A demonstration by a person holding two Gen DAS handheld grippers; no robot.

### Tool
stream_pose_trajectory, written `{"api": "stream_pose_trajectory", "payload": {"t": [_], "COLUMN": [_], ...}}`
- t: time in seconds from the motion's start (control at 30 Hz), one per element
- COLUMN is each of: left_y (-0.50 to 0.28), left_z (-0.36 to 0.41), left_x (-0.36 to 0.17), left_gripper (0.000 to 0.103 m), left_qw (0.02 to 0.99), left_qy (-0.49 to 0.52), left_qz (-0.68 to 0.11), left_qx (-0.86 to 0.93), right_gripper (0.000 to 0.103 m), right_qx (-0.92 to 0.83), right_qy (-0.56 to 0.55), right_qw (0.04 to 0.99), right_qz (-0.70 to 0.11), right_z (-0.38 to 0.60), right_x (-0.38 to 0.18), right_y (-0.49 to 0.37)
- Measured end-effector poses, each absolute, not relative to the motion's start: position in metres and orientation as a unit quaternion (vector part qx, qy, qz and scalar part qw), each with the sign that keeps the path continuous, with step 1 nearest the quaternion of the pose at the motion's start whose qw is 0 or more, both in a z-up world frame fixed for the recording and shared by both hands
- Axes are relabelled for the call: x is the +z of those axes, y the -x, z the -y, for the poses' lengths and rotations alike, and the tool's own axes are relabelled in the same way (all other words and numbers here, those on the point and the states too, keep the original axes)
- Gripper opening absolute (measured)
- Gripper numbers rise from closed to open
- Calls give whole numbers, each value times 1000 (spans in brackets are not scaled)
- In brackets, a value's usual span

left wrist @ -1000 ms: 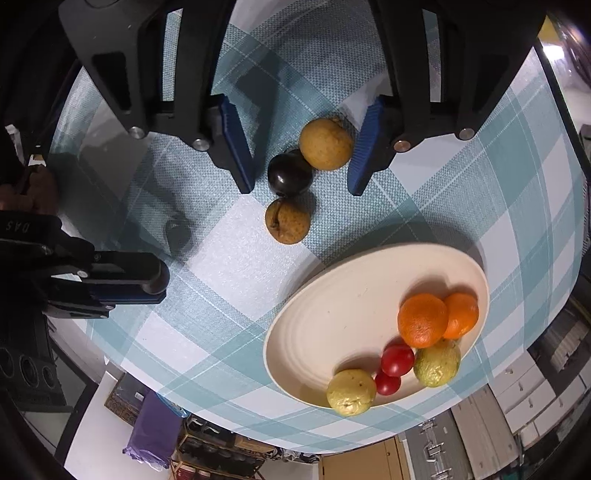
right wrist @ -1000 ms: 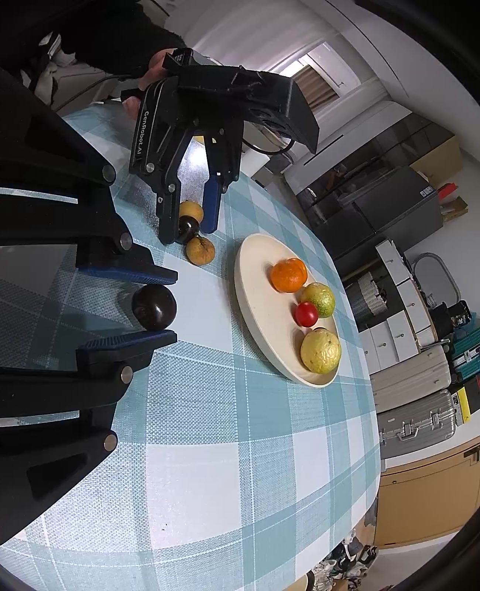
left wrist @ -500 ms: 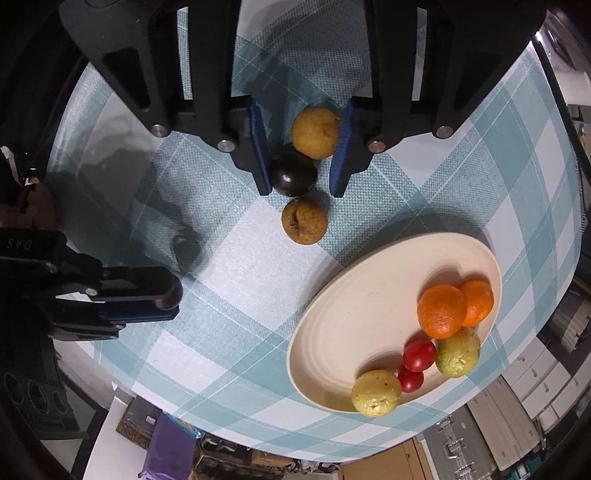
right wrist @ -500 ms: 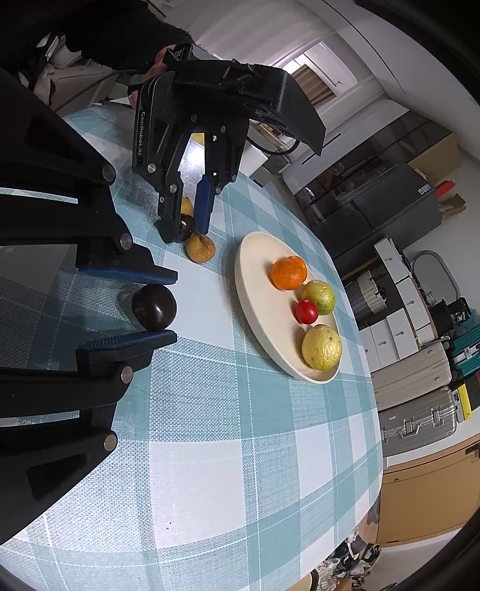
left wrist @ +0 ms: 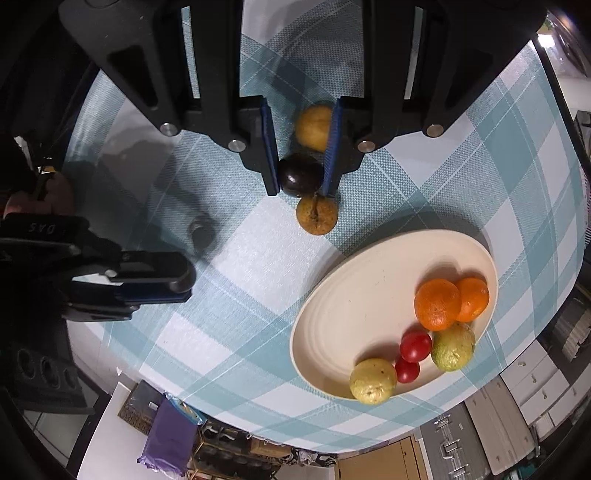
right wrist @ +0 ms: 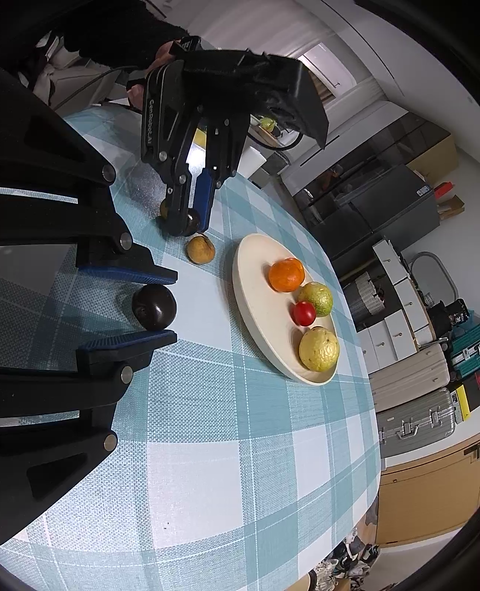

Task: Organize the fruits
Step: 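Carry both dark plums up and onto the cream plate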

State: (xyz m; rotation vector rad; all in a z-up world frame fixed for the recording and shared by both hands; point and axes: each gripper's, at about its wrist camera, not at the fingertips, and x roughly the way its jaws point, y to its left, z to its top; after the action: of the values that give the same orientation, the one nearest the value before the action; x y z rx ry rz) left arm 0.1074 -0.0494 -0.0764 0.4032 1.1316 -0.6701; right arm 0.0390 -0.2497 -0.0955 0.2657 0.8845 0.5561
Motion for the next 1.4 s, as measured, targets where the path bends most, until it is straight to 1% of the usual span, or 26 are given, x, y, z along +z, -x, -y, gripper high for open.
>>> {"api": "stream_pose_trajectory", "payload": {"t": [0.27,0.47,0.93,1.17,1.4], "left_y": [-105,-113,-171,-208,-244], "left_z": [44,32,10,16,28], "left_x": [-59,-45,-14,-16,-29], "left_gripper": [21,21,21,21,21], "left_qw": [781,795,837,834,822], "left_qy": [-152,-105,-9,8,13], "left_qz": [-512,-502,-466,-472,-491], "left_qx": [-323,-325,-286,-285,-287], "right_gripper": [26,26,26,26,26], "right_qx": [268,276,293,290,286], "right_qy": [-127,-125,-104,-79,-88], "right_qw": [859,863,872,871,863], "right_qz": [-417,-405,-379,-390,-408], "right_z": [245,239,215,200,197], "right_x": [-90,-80,-54,-61,-75], "right_y": [-43,-51,-106,-139,-165]}}
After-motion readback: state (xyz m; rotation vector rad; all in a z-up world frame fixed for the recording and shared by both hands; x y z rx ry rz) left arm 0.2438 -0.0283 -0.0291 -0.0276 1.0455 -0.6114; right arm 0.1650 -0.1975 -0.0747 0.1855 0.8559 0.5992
